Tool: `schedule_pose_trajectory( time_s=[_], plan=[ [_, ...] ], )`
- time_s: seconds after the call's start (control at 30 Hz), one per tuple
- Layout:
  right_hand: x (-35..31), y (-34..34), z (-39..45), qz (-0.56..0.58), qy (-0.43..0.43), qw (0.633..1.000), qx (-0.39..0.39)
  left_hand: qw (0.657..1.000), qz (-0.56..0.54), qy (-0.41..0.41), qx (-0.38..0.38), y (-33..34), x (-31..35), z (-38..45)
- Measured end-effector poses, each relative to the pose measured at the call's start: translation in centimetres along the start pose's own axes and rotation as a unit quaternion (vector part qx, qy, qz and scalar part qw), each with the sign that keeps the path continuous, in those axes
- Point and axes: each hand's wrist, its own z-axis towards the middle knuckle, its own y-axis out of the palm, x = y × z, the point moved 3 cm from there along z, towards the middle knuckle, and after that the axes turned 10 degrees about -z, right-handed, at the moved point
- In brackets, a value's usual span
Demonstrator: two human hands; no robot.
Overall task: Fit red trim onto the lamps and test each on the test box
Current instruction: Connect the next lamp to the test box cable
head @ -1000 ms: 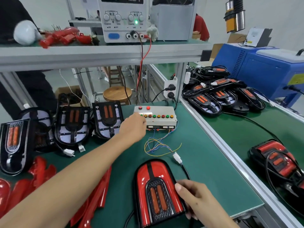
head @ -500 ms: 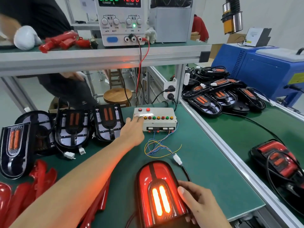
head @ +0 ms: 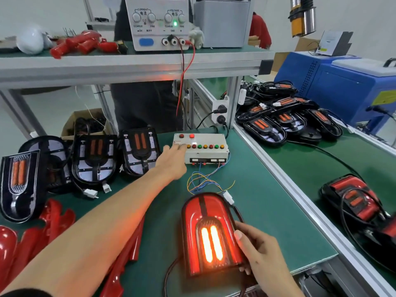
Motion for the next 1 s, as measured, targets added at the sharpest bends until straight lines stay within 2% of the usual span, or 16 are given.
schedule_pose_trajectory(
  time_s=[0.23, 0.6, 1.0],
  plan=[
    [0.22, -0.01, -0.42, 0.041, -0.017, 0.997, 0.064, 0.999, 0.029, 0.016, -0.013, -0.33, 0.13, 0.32],
    [-0.02, -0.14, -0.66, 0.036, -0.016, 0.998, 0.054, 0.996, 0.073, 0.02, -0.045, -0.78, 0.68, 0.73],
    [0.11, -0.01, -0.42, 0.038, -0.007, 0.998, 0.057, 0.998, 0.054, -0.018, -0.022, -0.2, 0.61, 0.96]
  ],
)
